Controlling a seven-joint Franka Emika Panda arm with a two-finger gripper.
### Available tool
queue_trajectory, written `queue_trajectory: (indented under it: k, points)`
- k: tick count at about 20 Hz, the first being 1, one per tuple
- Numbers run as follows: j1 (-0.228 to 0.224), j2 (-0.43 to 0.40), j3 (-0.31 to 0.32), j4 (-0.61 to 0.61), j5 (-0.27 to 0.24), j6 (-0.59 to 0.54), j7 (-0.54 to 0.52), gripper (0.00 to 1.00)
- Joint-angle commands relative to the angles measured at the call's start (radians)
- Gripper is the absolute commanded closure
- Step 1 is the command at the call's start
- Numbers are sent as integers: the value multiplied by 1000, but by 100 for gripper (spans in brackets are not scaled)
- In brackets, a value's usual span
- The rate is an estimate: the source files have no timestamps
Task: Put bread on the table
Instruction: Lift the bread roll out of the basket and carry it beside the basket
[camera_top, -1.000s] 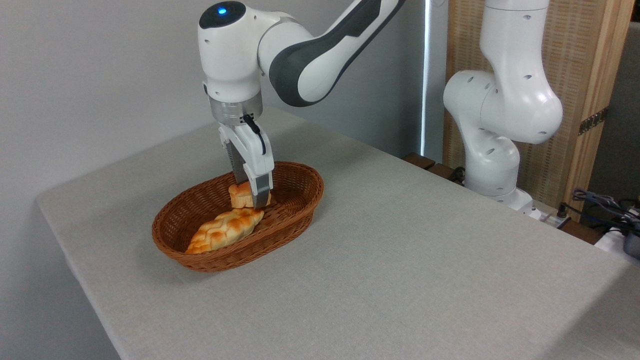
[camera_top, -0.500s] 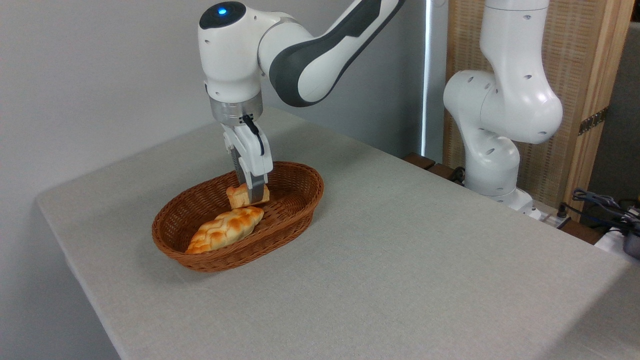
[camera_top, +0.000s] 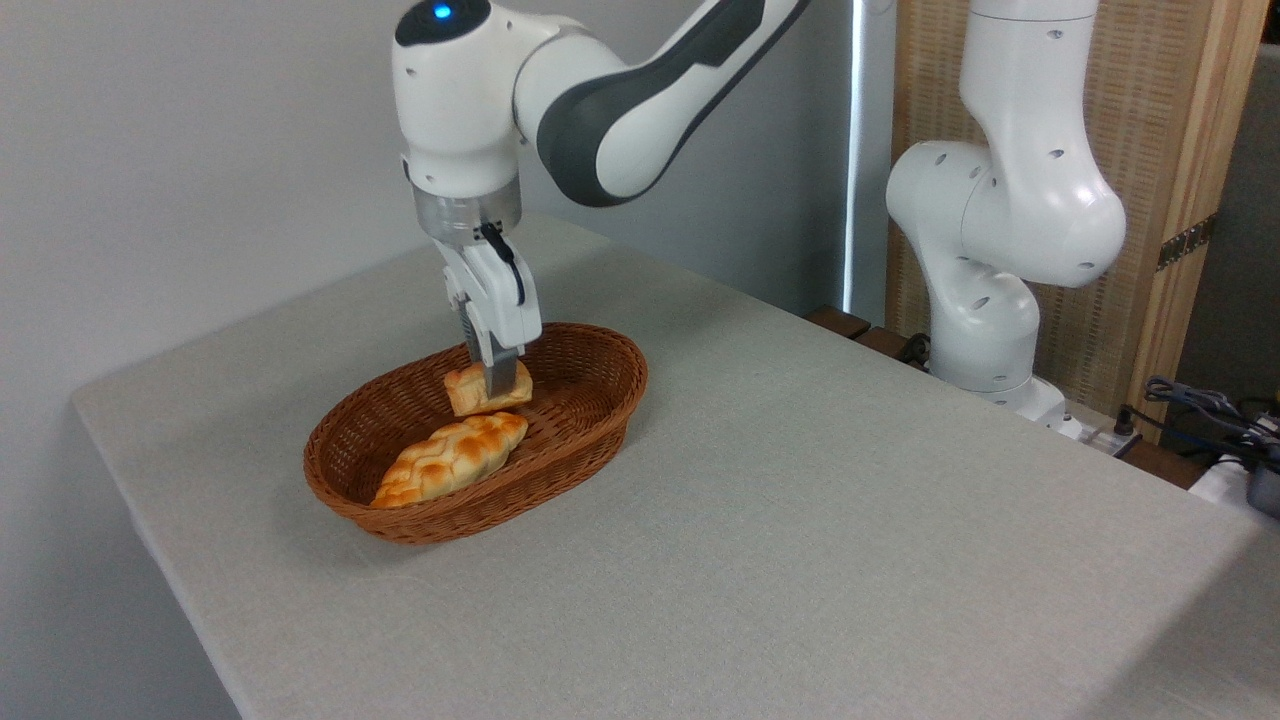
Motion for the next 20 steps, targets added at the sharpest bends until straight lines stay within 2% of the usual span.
queue_trajectory:
  k: [1, 4, 6, 8, 10, 13, 15, 18, 19, 20]
  points:
    - [43, 49, 47, 196, -20, -192, 17, 78]
    - [44, 63, 94, 263, -20, -254, 17, 76]
    - [44, 63, 154, 276, -5, -278, 40, 72]
    - [44, 69, 188, 274, 9, -277, 113, 70]
    - [44, 95, 232, 274, 44, -261, 170, 70]
    - [46, 109, 332, 274, 58, -197, 249, 68]
    - [46, 121, 367, 271, 59, -192, 303, 68]
    - [47, 149, 386, 271, 64, -175, 322, 67]
    - [47, 162, 384, 271, 78, -162, 322, 63]
    - [47, 175, 386, 270, 97, -154, 322, 55]
